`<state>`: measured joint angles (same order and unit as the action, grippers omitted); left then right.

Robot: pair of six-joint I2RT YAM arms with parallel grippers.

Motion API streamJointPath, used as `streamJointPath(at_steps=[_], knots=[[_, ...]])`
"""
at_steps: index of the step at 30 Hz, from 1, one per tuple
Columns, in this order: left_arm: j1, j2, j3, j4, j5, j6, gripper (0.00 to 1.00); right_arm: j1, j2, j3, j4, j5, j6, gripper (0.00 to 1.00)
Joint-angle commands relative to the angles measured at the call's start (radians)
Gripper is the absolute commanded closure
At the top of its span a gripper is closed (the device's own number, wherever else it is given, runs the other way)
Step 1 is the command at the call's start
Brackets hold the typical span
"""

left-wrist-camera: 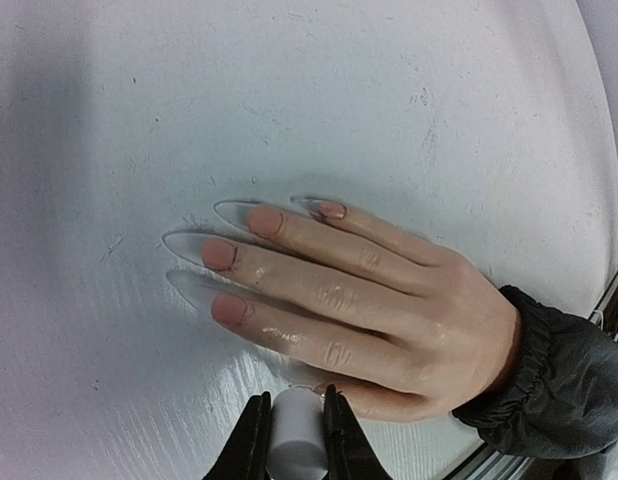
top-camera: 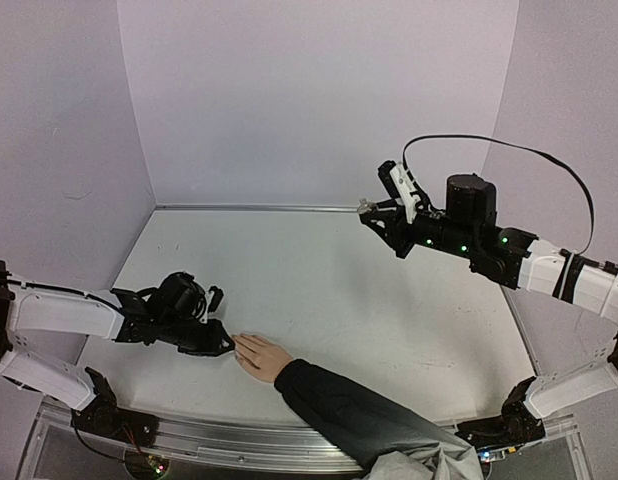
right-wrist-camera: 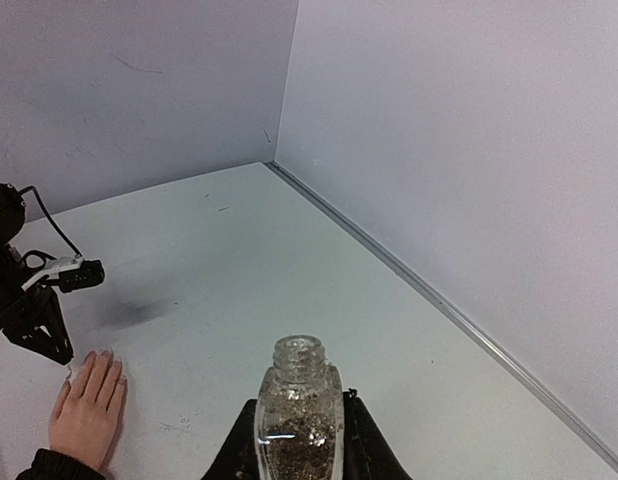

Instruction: Paint the nails

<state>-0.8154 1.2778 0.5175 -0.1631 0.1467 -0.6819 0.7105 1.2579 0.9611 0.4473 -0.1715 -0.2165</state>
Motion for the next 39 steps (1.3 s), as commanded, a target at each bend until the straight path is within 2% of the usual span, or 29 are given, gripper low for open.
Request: streamJointPath(at_steps=[1,12,18,39], knots=[[-0.002,-0.059,0.005,0.030,-0.054,-0.004,1.00,0.006,-0.003,0.025,0.065,-0.008,-0.001,1.00],[-0.002,-0.150,0.004,-0.077,-0.038,-0.004,1.00,0.006,-0.017,0.020,0.066,-0.018,-0.001,1.00],[-0.005,-0.103,0.029,-0.068,0.027,-0.006,1.00,0.006,-0.029,0.018,0.067,-0.016,-0.001,1.00],[-0.005,-0.001,0.068,0.013,0.092,0.031,1.00,0.005,-0.023,0.018,0.065,-0.014,-0.004,1.00]])
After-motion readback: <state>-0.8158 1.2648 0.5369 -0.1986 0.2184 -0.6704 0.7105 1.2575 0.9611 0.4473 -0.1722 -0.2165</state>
